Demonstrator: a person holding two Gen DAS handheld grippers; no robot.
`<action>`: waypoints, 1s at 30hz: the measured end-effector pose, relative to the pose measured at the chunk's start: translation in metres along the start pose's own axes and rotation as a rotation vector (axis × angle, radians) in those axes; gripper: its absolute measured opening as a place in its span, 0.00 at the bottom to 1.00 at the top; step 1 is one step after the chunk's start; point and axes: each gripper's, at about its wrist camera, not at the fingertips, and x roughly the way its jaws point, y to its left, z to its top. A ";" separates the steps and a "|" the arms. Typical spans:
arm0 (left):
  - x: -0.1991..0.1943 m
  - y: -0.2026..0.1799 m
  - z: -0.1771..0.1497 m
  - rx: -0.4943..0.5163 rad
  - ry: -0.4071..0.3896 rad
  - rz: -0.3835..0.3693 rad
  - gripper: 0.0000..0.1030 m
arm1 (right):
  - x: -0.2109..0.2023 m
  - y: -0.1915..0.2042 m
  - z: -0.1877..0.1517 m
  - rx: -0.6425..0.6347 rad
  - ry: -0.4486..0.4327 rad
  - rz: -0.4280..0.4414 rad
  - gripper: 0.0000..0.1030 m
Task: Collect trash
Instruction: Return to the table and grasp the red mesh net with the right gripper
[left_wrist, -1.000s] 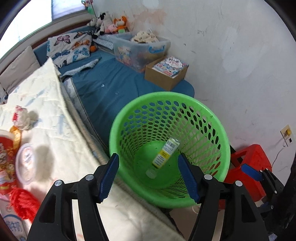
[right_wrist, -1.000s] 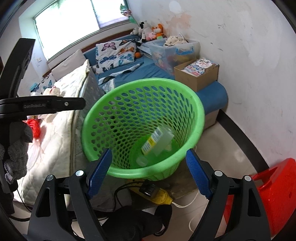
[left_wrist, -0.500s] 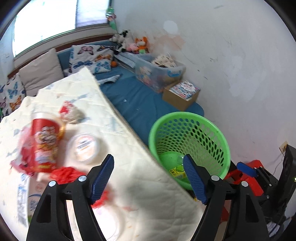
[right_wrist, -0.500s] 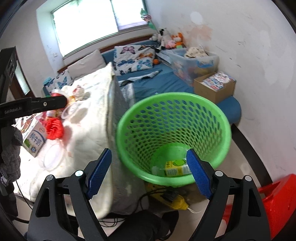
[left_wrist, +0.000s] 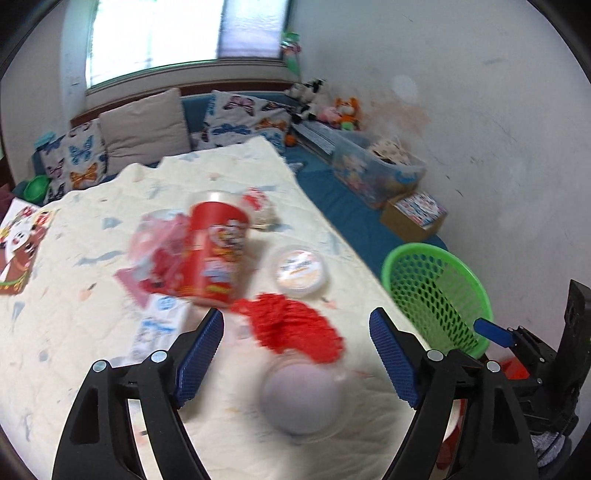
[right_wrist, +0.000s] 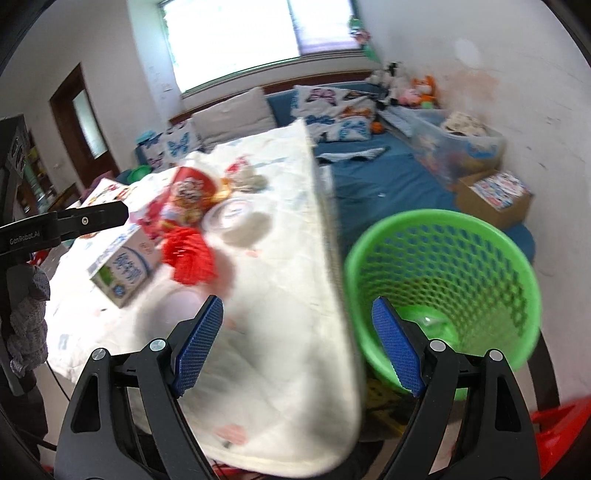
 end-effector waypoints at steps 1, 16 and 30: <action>-0.004 0.007 -0.001 -0.012 -0.008 0.009 0.77 | 0.004 0.007 0.002 -0.013 0.003 0.016 0.80; -0.037 0.083 -0.020 -0.144 -0.035 0.093 0.77 | 0.071 0.083 0.029 -0.145 0.079 0.146 0.80; -0.025 0.101 -0.030 -0.148 0.002 0.116 0.77 | 0.129 0.107 0.040 -0.204 0.144 0.113 0.80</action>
